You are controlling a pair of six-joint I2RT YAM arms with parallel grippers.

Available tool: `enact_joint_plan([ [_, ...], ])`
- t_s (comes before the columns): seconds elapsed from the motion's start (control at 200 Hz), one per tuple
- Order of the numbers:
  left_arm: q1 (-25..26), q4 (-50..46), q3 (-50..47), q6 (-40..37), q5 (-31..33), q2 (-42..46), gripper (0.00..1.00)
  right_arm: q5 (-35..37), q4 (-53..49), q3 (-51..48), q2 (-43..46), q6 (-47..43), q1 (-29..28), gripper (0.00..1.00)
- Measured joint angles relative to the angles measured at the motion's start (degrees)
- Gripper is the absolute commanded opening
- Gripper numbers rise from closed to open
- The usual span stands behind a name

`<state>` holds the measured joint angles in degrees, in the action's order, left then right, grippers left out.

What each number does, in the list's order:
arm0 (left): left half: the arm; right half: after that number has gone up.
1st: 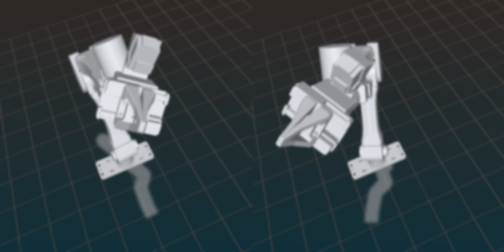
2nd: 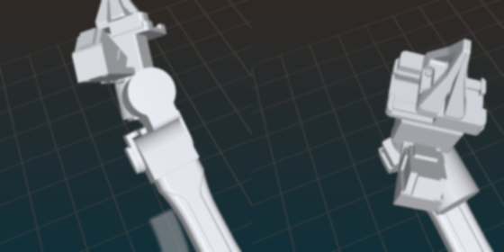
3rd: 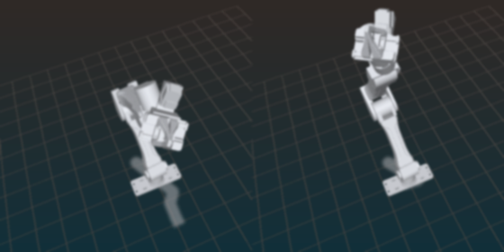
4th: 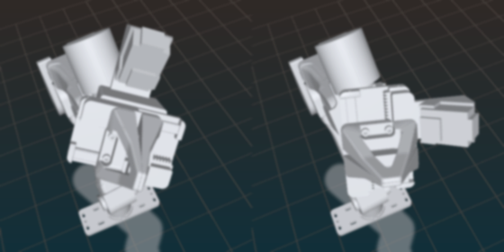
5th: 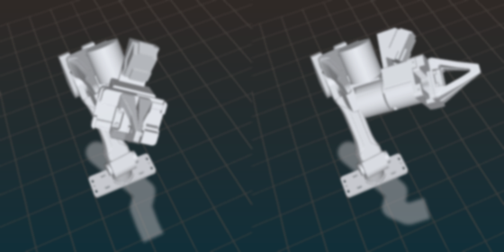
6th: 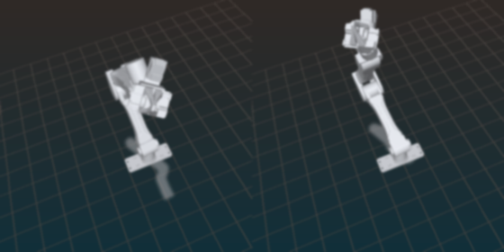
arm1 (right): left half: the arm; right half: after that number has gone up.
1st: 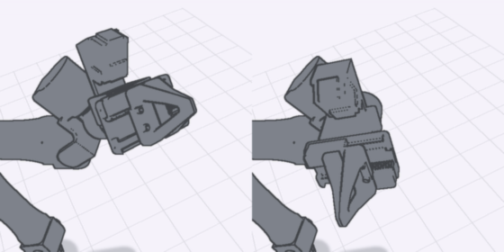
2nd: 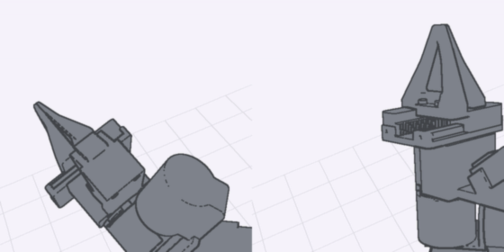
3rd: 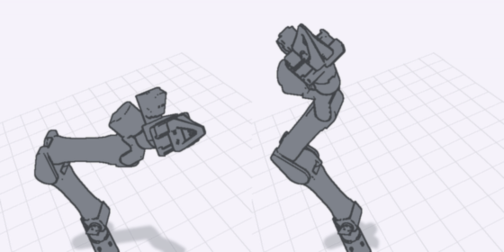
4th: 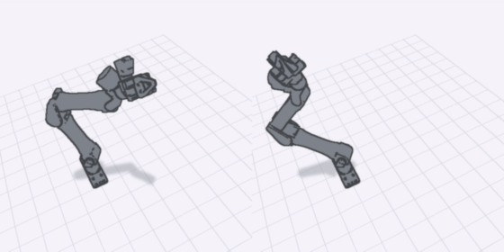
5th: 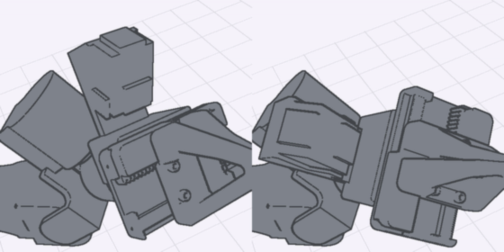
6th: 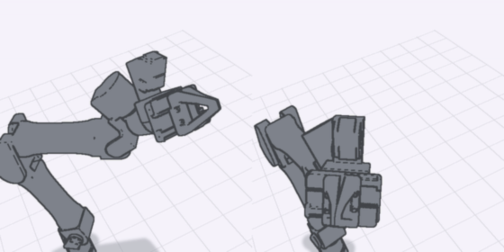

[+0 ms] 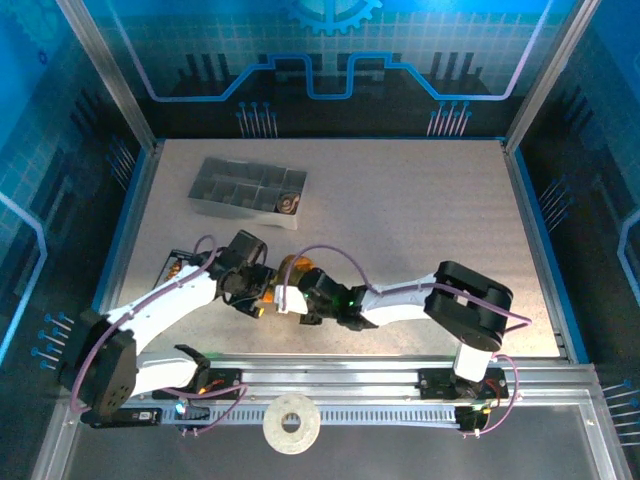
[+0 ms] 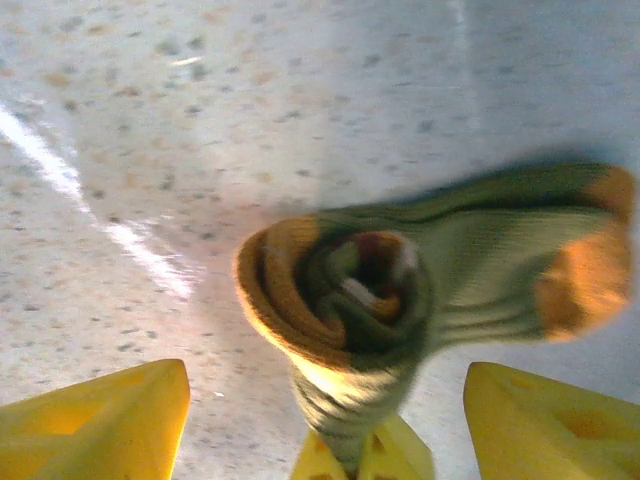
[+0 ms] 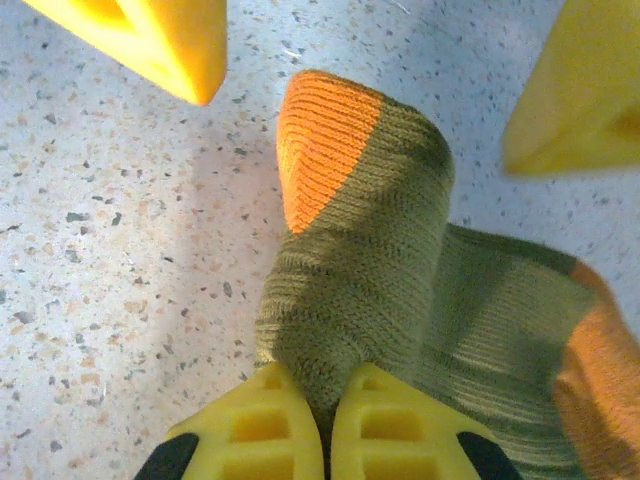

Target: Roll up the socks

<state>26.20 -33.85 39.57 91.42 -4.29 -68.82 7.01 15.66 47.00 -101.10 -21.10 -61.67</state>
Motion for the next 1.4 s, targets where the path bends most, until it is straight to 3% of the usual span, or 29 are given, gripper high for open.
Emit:
enact_joint_plan([
  [0.235,-0.9,8.2,-5.4,-3.4,-1.4,2.6,0.59,-19.6,0.2,0.0,-1.5,10.7,9.3,0.0],
  [0.395,-0.4,12.5,-8.4,-4.5,-1.8,3.1,0.59,-31.2,0.2,2.1,-5.0,16.5,14.2,0.0],
  [0.55,0.8,15.9,-8.7,-4.9,-2.1,2.3,0.62,-36.6,-2.1,4.4,-7.1,18.8,16.0,0.0],
  [0.69,1.7,18.1,-8.7,-5.0,-2.1,-0.2,0.6,-38.9,-5.3,6.8,-8.4,20.0,16.6,0.0],
  [0.8,1.8,19.6,-9.1,-6.1,-2.1,-3.4,0.52,-40.3,-7.1,8.2,-9.2,20.9,17.1,0.0],
  [0.916,1.8,22.8,-9.2,-7.0,-1.7,-6.7,0.35,-41.0,-8.2,9.0,-9.6,21.4,17.4,0.0],
  [1.111,1.9,23.4,-7.8,-8.7,-1.5,-8.9,0.06,-39.8,-8.5,8.2,-8.5,20.2,17.4,0.32],
  [1.241,2.7,22.1,-6.9,-7.5,-1.5,-9.0,0.0,-32.2,-6.5,0.9,-1.2,17.3,15.5,0.48],
  [1.401,2.8,16.3,-3.8,-4.7,-1.5,-10.1,0.0,-19.8,-5.7,-6.2,9.0,10.1,8.4,0.57],
])
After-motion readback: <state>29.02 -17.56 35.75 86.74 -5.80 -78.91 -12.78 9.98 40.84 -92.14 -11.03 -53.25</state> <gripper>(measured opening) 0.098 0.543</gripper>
